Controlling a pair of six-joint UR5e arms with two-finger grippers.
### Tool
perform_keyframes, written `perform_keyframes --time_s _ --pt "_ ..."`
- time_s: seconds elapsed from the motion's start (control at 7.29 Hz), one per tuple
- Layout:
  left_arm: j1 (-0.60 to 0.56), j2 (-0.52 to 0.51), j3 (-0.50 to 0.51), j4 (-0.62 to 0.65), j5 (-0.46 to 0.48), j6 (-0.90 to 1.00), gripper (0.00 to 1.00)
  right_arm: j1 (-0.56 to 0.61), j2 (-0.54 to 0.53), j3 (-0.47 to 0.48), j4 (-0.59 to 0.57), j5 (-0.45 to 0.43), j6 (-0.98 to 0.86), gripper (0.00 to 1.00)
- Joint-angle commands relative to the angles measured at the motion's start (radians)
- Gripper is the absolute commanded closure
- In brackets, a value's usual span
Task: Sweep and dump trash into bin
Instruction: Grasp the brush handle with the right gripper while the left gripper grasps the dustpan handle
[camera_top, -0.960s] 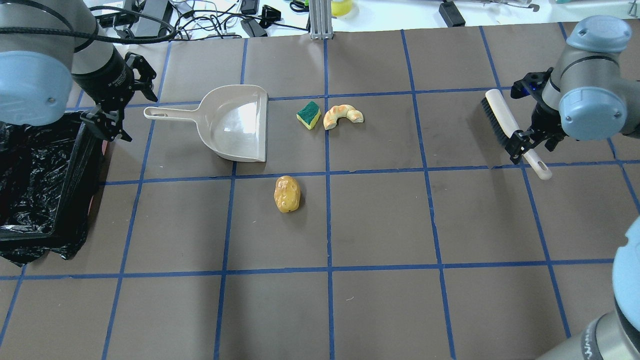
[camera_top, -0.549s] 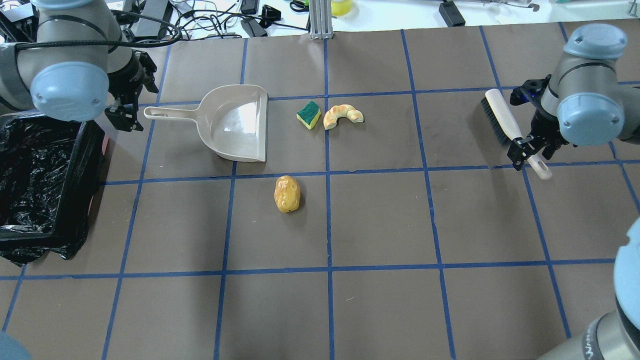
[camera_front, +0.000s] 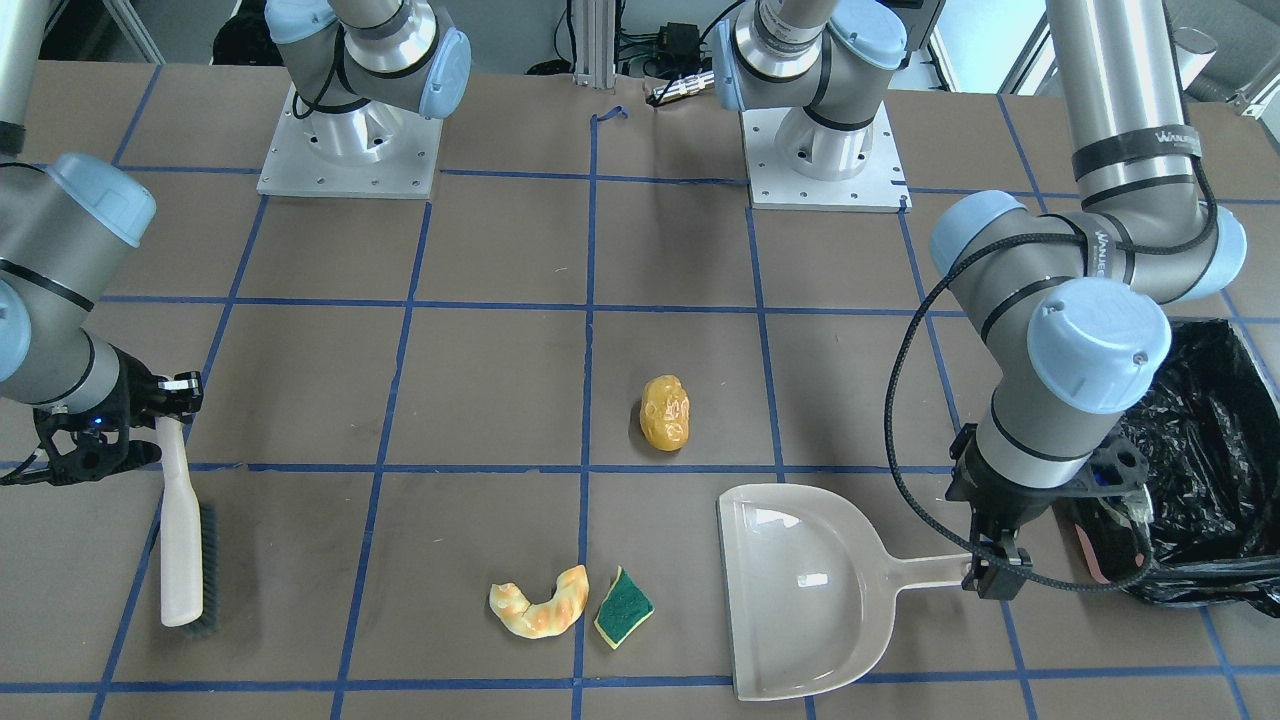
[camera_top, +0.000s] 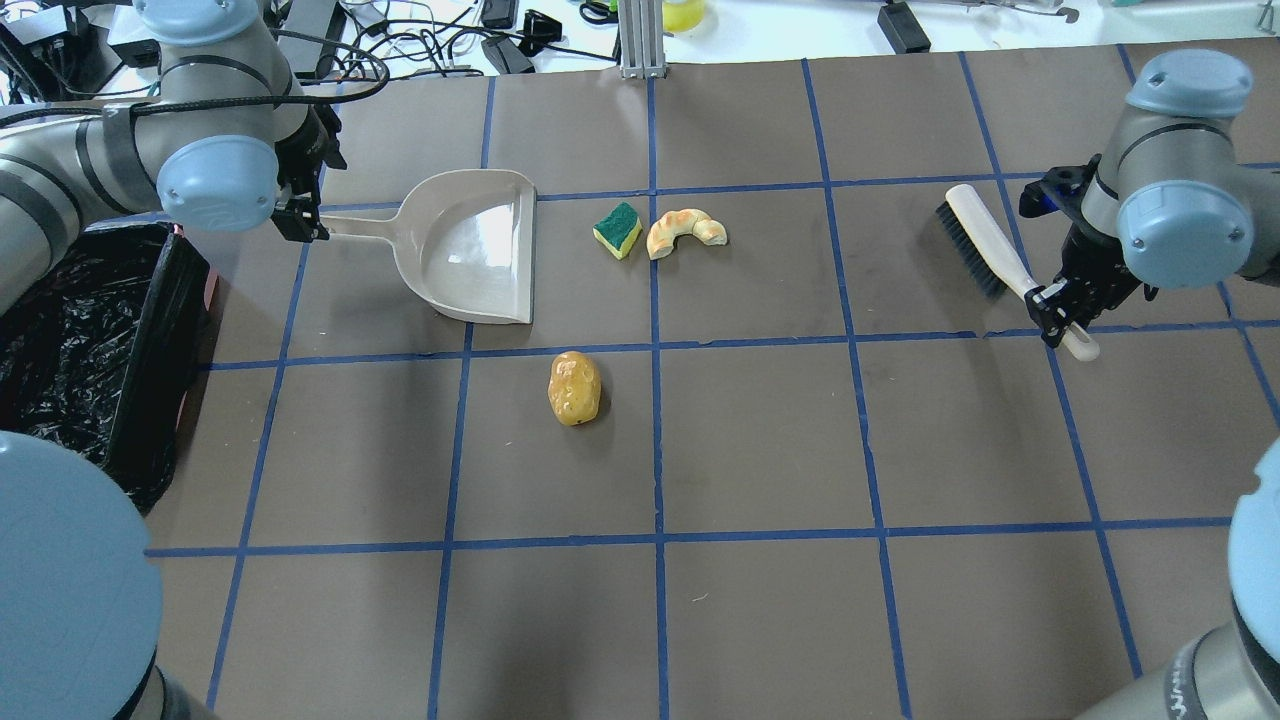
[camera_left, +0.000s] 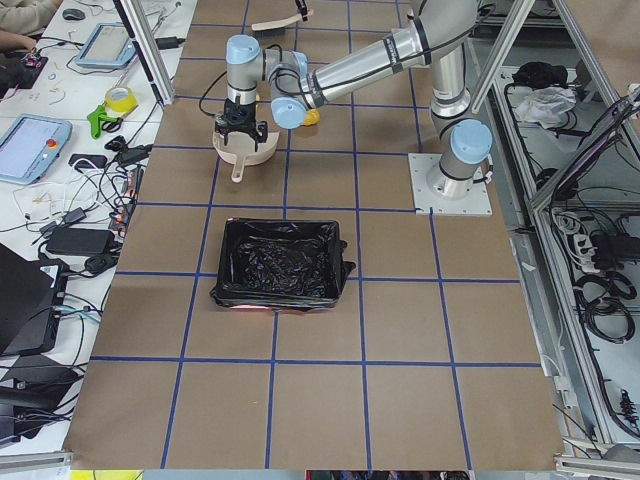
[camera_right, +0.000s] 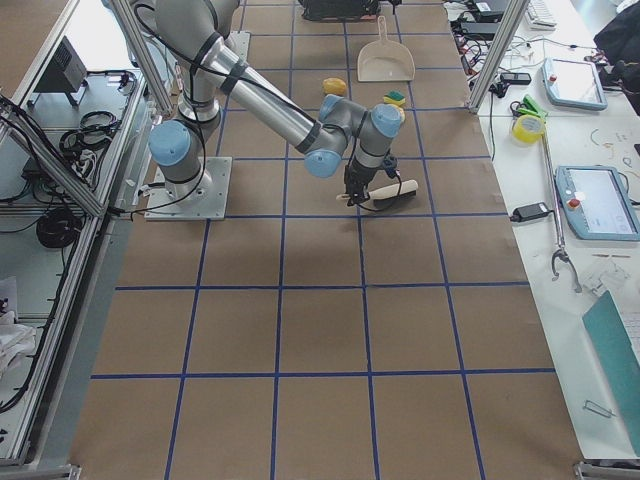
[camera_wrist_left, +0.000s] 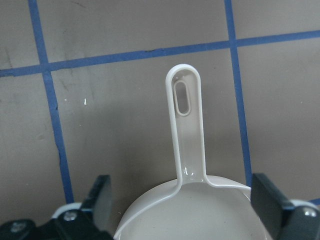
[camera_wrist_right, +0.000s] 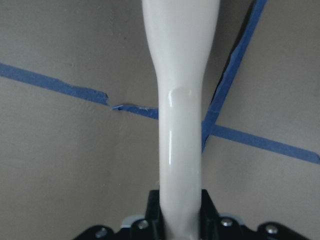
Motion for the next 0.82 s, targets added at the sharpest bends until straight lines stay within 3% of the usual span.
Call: perform_keyframes --time_s 0.0,0.69 --pt "0.001 -0.071 0.064 0.001 0.005 -0.003 0.03 0.015 -0.049 -0.015 0.038 0.017 0.134 0.91" --pt "0.001 -0.149 0.082 0.003 0.017 -0.029 0.06 0.343 -0.047 -0.129 0.177 0.069 0.674 0.93"
